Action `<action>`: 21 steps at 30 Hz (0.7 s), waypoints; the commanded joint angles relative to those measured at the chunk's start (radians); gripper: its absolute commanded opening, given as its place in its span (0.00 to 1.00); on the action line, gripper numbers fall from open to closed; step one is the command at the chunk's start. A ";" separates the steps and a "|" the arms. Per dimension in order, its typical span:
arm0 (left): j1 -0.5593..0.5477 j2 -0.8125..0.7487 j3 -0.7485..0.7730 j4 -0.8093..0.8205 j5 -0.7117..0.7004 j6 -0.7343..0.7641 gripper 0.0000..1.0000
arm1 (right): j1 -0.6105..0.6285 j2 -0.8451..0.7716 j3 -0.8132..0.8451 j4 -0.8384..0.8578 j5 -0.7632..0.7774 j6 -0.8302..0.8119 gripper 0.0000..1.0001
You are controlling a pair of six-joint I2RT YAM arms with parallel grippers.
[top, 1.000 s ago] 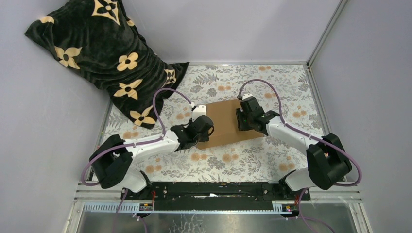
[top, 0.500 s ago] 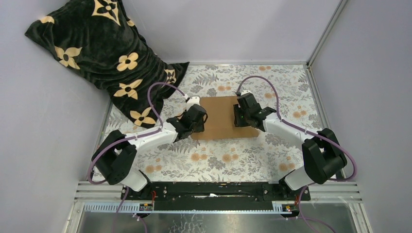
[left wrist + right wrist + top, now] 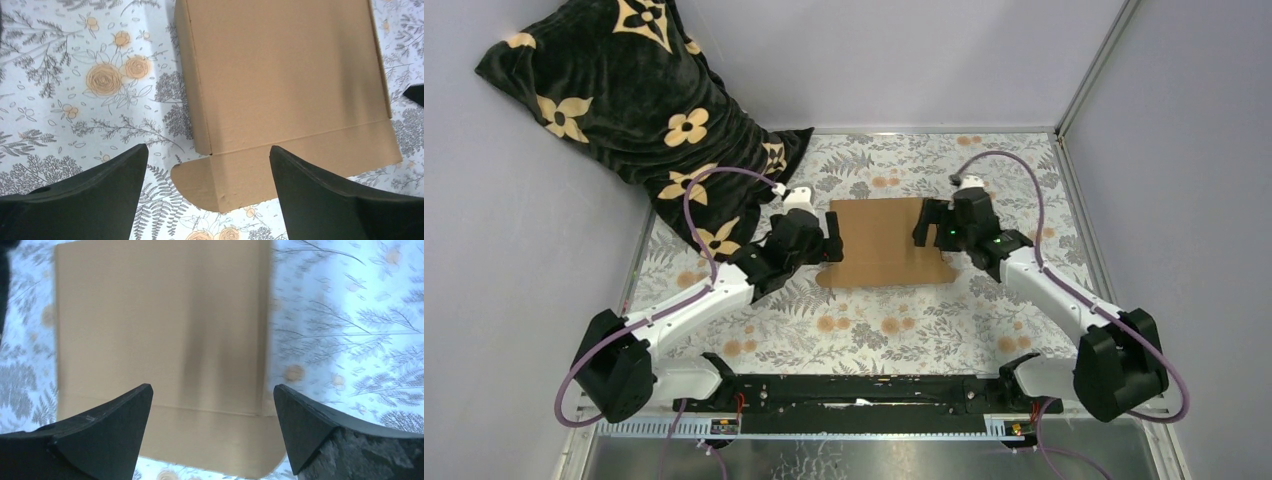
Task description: Fold the paper box
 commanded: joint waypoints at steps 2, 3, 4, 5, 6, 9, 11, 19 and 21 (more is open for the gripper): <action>0.017 -0.031 -0.120 0.139 0.091 -0.021 0.98 | -0.266 -0.026 -0.157 0.140 -0.327 0.062 1.00; 0.017 -0.035 -0.139 0.174 0.111 -0.023 0.99 | -0.286 -0.026 -0.171 0.148 -0.359 0.053 1.00; 0.018 -0.036 -0.159 0.210 0.128 -0.025 0.98 | -0.301 -0.025 -0.180 0.148 -0.374 0.049 1.00; 0.018 -0.034 -0.170 0.238 0.133 -0.023 0.99 | -0.309 -0.024 -0.187 0.155 -0.389 0.056 1.00; 0.019 -0.030 -0.175 0.240 0.132 -0.021 0.99 | -0.314 -0.025 -0.198 0.171 -0.407 0.061 1.00; 0.031 -0.024 -0.195 0.294 0.150 -0.006 0.98 | -0.319 -0.021 -0.239 0.280 -0.447 0.103 1.00; 0.036 -0.025 -0.209 0.327 0.177 0.013 0.98 | -0.320 -0.005 -0.266 0.358 -0.494 0.131 1.00; 0.126 -0.030 -0.307 0.506 0.362 0.030 0.98 | -0.320 0.068 -0.306 0.467 -0.574 0.170 1.00; 0.151 -0.018 -0.327 0.556 0.419 0.025 0.98 | -0.319 0.068 -0.309 0.463 -0.574 0.160 1.00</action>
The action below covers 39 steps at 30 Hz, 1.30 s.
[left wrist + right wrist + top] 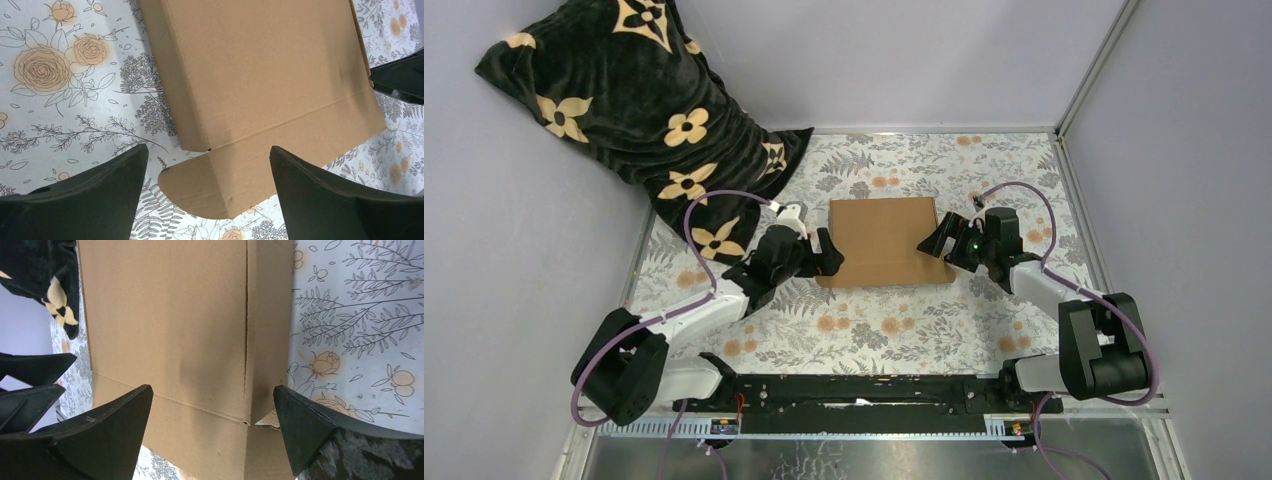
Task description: Fold the paper box
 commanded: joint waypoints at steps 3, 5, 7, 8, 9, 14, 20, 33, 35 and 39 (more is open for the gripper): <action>0.070 0.031 -0.064 0.247 0.182 0.011 0.98 | -0.003 -0.010 -0.011 0.082 -0.059 0.003 1.00; 0.092 0.059 -0.078 0.320 0.230 0.001 0.99 | -0.004 -0.020 -0.017 0.093 -0.066 0.002 1.00; 0.103 0.092 -0.089 0.382 0.274 -0.010 0.99 | -0.003 -0.021 -0.021 0.104 -0.073 0.005 1.00; 0.106 0.106 -0.090 0.405 0.292 -0.017 0.98 | -0.002 -0.019 -0.022 0.106 -0.076 0.005 1.00; 0.107 0.119 -0.093 0.426 0.314 -0.022 0.98 | -0.003 -0.016 -0.021 0.107 -0.080 0.007 1.00; 0.107 0.161 -0.109 0.496 0.350 -0.047 0.98 | -0.003 -0.005 -0.024 0.110 -0.088 0.004 1.00; 0.107 0.195 -0.114 0.516 0.350 -0.044 0.98 | -0.003 0.014 -0.022 0.123 -0.097 0.004 1.00; 0.107 0.173 -0.128 0.471 0.324 -0.026 0.98 | -0.003 -0.033 -0.009 0.038 0.043 -0.020 1.00; 0.107 0.163 -0.129 0.462 0.318 -0.022 0.98 | -0.004 -0.031 -0.003 0.028 0.050 -0.028 1.00; 0.107 0.156 -0.126 0.451 0.310 -0.018 0.98 | -0.003 -0.022 -0.008 0.054 0.026 -0.021 1.00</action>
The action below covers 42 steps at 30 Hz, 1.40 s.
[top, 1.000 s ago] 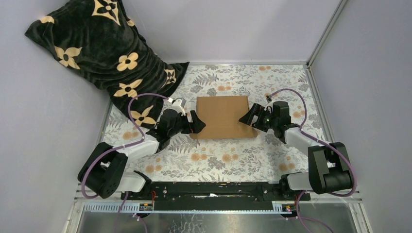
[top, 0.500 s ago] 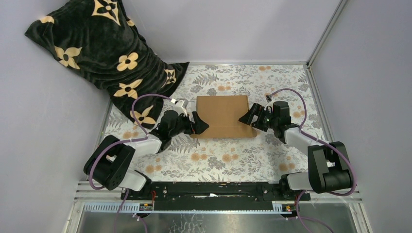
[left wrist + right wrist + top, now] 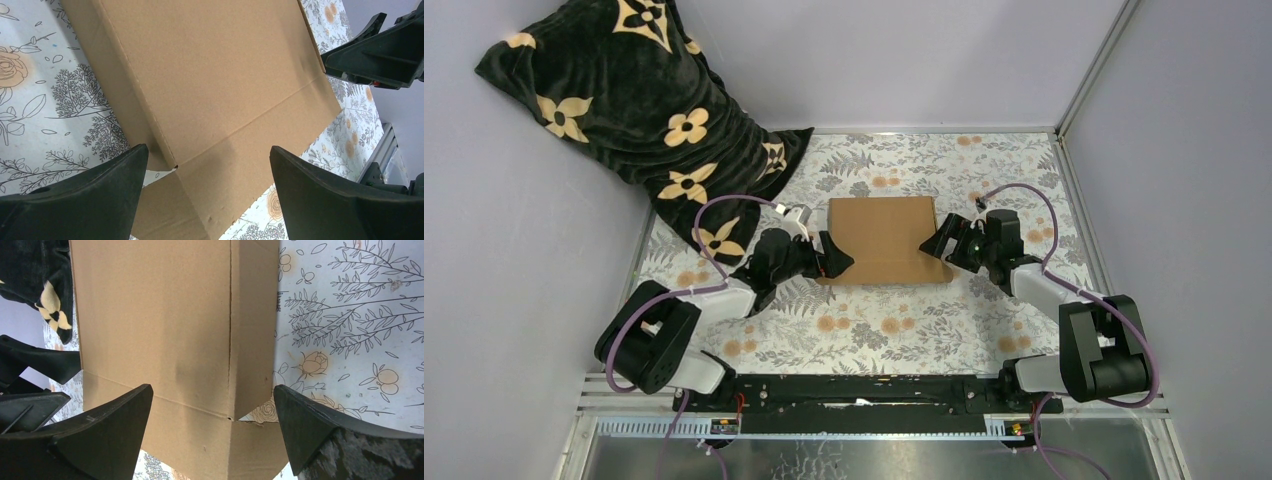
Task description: Fold the paper box
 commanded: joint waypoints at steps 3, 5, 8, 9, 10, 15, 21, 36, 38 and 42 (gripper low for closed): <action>0.007 -0.038 -0.012 0.009 -0.028 0.022 0.98 | -0.002 -0.009 0.008 0.062 -0.030 0.004 1.00; 0.007 -0.047 -0.021 0.013 -0.031 0.022 0.99 | -0.002 -0.007 0.006 0.078 -0.044 0.010 1.00; 0.010 -0.050 -0.026 0.010 -0.032 0.027 0.98 | -0.002 -0.015 0.006 0.092 -0.053 0.013 1.00; 0.012 -0.050 -0.029 0.012 -0.032 0.025 0.98 | -0.001 -0.017 0.007 0.093 -0.056 0.014 1.00; 0.013 -0.048 -0.033 0.016 -0.032 0.024 0.98 | -0.002 -0.018 0.009 0.094 -0.058 0.015 1.00; 0.020 -0.025 -0.041 0.041 -0.021 0.017 0.98 | -0.002 -0.018 0.014 0.101 -0.073 0.018 1.00; 0.023 0.000 -0.042 0.078 0.001 0.003 0.98 | -0.001 -0.015 0.018 0.109 -0.088 0.026 1.00; 0.024 0.051 -0.040 0.145 0.027 -0.023 0.98 | -0.002 0.017 -0.003 0.142 -0.110 0.034 1.00; 0.023 0.054 -0.038 0.147 0.028 -0.024 0.98 | -0.002 0.024 -0.007 0.149 -0.111 0.036 1.00; 0.023 0.056 -0.037 0.150 0.033 -0.026 0.98 | -0.002 0.029 -0.013 0.160 -0.114 0.041 1.00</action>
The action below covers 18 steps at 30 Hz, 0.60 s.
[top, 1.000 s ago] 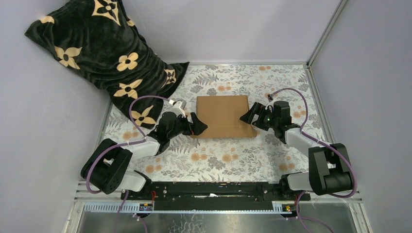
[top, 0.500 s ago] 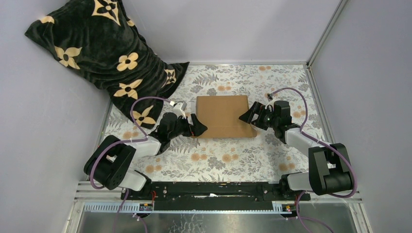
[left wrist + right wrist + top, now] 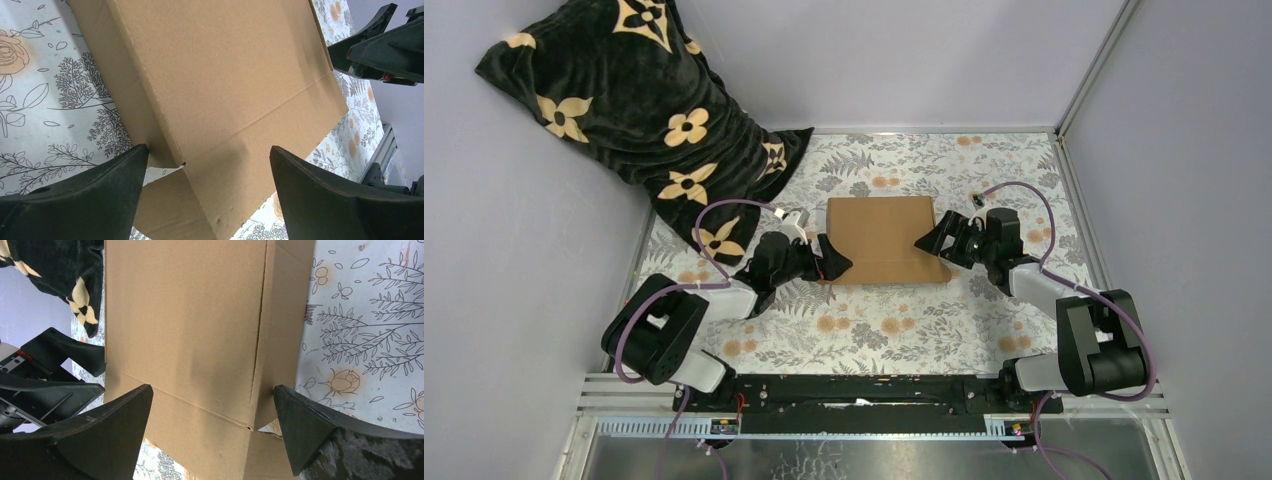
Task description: Fold the paper box
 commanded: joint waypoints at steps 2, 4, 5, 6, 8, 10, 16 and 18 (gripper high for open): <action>0.006 0.011 -0.005 0.076 0.019 -0.005 0.98 | -0.001 0.002 -0.006 0.058 -0.032 0.012 1.00; 0.006 0.011 -0.005 0.074 0.019 -0.005 0.98 | -0.002 0.004 -0.005 0.056 -0.033 0.011 1.00; 0.007 0.009 -0.005 0.075 0.019 -0.005 0.98 | -0.002 0.003 -0.004 0.057 -0.034 0.012 1.00; 0.007 0.009 -0.004 0.074 0.020 -0.006 0.98 | -0.002 0.002 -0.005 0.057 -0.036 0.013 1.00; 0.007 0.007 -0.005 0.075 0.020 -0.008 0.98 | -0.002 0.000 -0.005 0.058 -0.038 0.013 1.00; 0.007 0.003 -0.006 0.074 0.023 -0.008 0.99 | -0.001 -0.004 -0.006 0.056 -0.042 0.013 1.00; 0.007 -0.013 -0.006 0.069 0.030 -0.011 0.98 | -0.002 -0.022 -0.004 0.050 -0.055 0.013 1.00; 0.007 -0.022 -0.005 0.064 0.032 -0.010 0.98 | -0.002 -0.029 -0.002 0.045 -0.059 0.014 1.00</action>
